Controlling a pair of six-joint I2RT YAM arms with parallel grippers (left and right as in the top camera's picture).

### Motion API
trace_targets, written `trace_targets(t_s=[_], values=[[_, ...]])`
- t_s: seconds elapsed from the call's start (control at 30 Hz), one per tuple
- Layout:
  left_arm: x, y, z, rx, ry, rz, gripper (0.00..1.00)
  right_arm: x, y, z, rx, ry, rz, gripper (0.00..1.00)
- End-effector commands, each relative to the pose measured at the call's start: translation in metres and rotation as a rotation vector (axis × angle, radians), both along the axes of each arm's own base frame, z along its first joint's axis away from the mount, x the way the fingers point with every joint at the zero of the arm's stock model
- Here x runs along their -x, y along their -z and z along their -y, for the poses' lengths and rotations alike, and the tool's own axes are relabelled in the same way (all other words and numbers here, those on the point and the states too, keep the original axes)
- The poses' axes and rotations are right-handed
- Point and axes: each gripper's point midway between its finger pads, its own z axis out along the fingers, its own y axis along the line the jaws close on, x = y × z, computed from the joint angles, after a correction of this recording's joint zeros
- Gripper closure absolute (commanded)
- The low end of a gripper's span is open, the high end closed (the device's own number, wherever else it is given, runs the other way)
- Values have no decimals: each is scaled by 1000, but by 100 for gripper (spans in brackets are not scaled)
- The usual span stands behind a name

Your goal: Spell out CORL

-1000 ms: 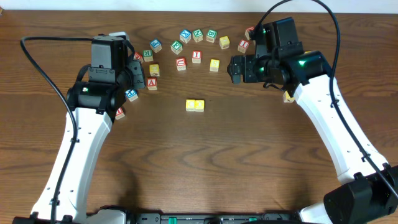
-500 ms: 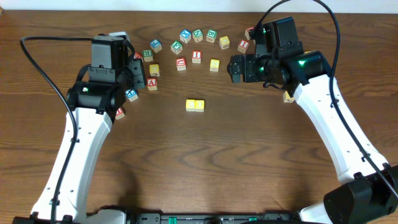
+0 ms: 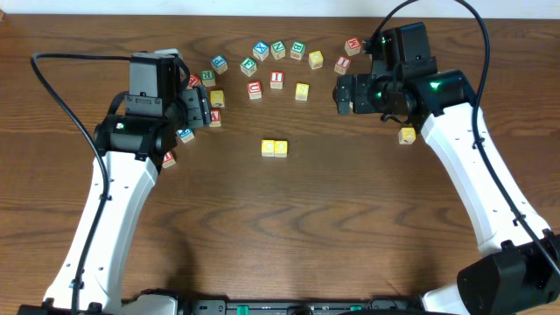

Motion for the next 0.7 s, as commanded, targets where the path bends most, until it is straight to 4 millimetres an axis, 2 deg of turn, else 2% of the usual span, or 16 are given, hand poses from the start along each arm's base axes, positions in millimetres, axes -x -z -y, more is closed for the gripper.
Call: trace_targets(t_s=[0.0, 0.67], values=[[4, 5, -4, -14, -10, -22, 23, -1, -3, 3, 16, -14, 16, 1], [4, 5, -4, -17, -7, -24, 15, -7, -6, -4, -27, -19, 35, 1]])
